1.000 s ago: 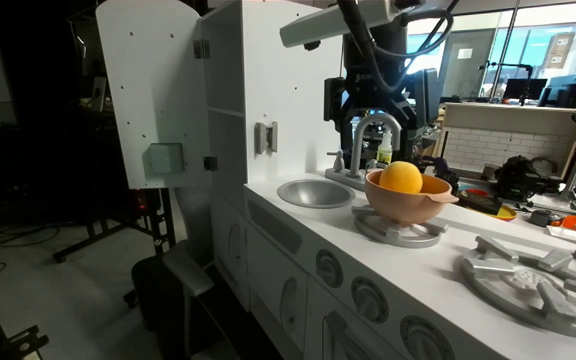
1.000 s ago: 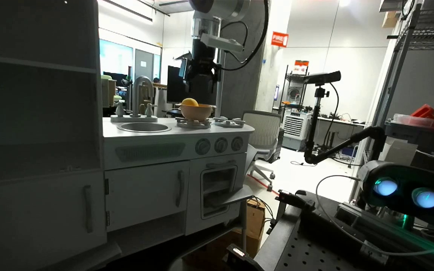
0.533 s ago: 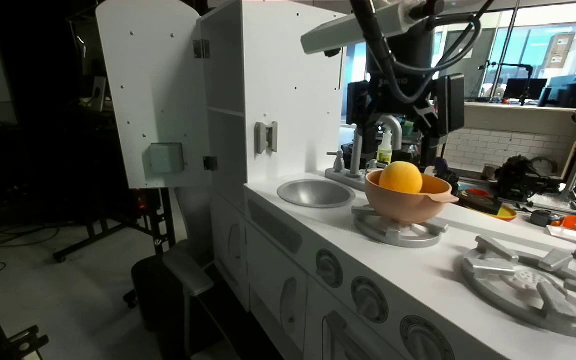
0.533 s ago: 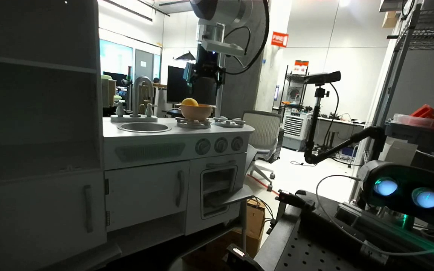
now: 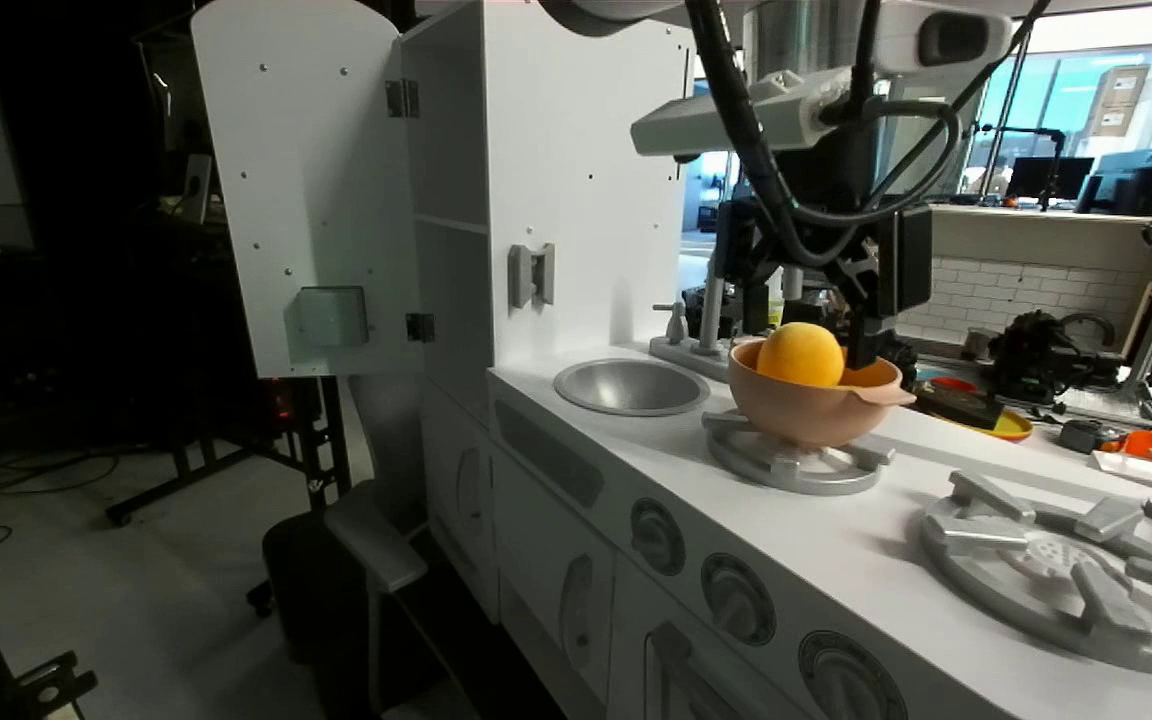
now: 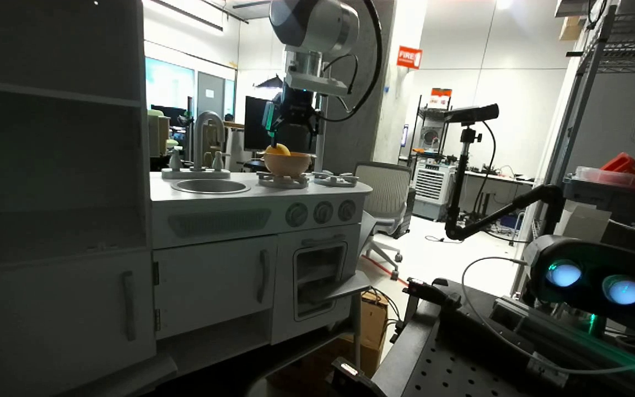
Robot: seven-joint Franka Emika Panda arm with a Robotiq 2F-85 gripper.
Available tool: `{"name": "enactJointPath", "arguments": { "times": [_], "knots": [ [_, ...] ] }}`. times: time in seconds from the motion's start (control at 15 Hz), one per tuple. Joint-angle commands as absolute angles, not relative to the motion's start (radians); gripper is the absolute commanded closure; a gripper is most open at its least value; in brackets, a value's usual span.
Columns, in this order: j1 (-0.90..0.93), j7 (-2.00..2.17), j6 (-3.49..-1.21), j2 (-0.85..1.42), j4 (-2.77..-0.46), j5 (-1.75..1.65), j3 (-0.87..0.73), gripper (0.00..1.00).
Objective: Open the top cabinet door and put an orange plushie and the maize in the top compartment of the cabinet
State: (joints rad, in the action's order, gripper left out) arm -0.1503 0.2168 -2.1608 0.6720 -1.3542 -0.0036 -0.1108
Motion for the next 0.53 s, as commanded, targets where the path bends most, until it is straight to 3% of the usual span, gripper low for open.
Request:
{"name": "enactJointPath", "arguments": {
  "times": [0.0, 0.47],
  "knots": [
    [-0.165, 0.222, -2.162, 0.744, -1.252, 0.041, -0.110, 0.00],
    [-0.161, 0.232, -2.147, 0.811, -1.145, 0.048, -0.108, 0.00]
  ]
}}
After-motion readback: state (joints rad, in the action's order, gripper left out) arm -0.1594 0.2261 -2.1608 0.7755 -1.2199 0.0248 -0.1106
